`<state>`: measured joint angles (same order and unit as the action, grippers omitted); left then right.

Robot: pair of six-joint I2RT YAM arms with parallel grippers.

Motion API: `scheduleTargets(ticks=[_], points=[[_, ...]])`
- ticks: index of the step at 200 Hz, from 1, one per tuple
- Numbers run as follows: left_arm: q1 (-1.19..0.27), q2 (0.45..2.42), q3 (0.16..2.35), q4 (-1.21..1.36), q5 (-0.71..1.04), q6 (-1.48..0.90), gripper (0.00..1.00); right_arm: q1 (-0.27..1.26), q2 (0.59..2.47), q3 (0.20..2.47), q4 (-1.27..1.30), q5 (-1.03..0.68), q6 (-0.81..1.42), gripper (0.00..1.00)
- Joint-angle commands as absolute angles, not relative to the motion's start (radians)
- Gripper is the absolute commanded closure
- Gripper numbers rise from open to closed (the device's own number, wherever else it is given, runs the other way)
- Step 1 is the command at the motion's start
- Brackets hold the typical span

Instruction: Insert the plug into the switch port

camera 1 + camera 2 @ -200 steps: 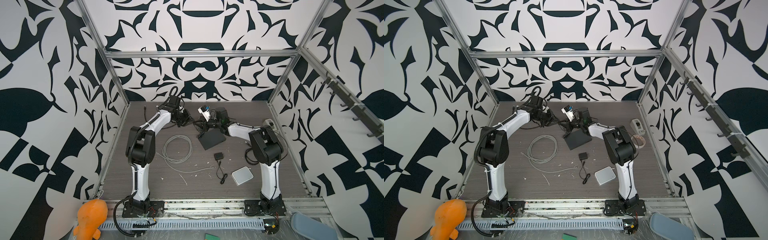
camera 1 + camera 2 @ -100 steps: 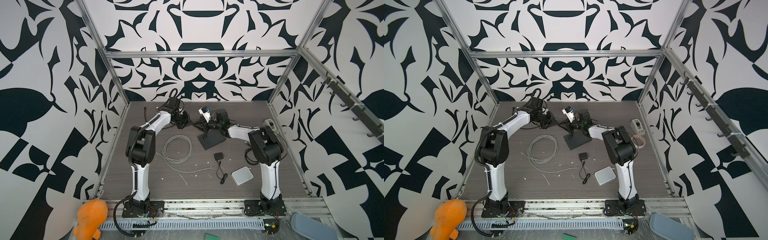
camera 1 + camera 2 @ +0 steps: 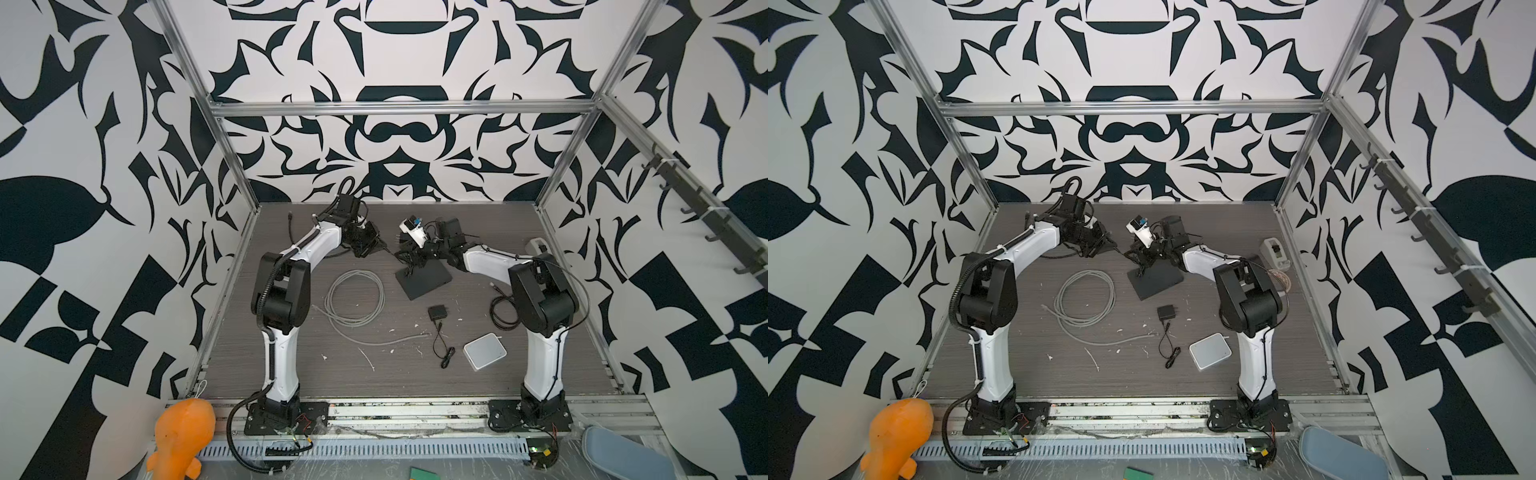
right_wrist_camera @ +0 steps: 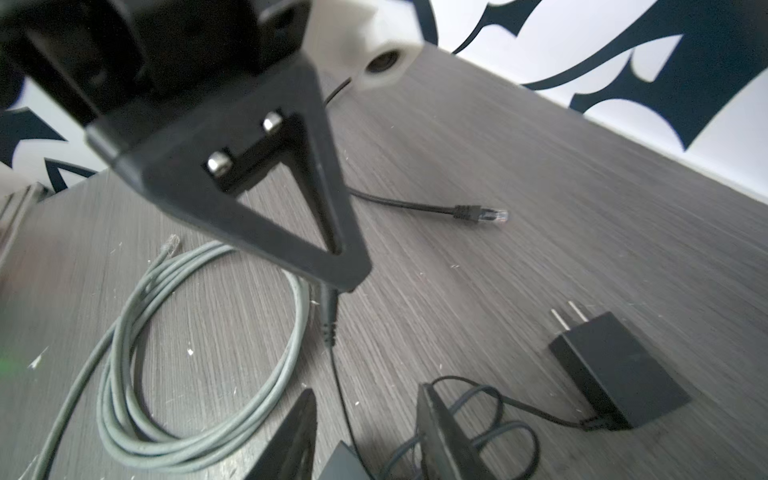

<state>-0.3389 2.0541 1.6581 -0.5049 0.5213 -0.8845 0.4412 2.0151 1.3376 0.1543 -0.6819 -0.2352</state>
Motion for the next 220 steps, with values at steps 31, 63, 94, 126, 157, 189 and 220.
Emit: scheduleTargets(ticks=[31, 63, 94, 126, 157, 189, 220], points=[[-0.343, 2.060, 1.667, -0.512, 0.545, -0.897, 0.93, 0.481, 2.025, 1.432, 0.072, -0.612, -0.357, 0.63], [-0.346, 2.061, 1.667, -0.515, 0.550, -0.892, 0.93, 0.486, 2.047, 1.454, 0.072, -0.571, -0.359, 0.64], [-0.345, 2.062, 1.668, -0.525, 0.552, -0.886, 0.93, 0.486, 2.062, 1.466, 0.075, -0.554, -0.364, 0.67], [-0.346, 2.066, 1.675, -0.526, 0.557, -0.886, 0.93, 0.486, 2.068, 1.476, 0.087, -0.576, -0.351, 0.72], [-0.345, 2.072, 1.678, -0.529, 0.556, -0.890, 0.93, 0.485, 2.050, 1.457, 0.132, -0.596, -0.334, 0.70], [-0.344, 2.073, 1.677, -0.529, 0.553, -0.893, 0.93, 0.485, 2.033, 1.442, 0.147, -0.607, -0.331, 0.70], [-0.345, 2.072, 1.673, -0.522, 0.556, -0.898, 0.93, 0.486, 2.025, 1.437, 0.151, -0.624, -0.330, 0.70]])
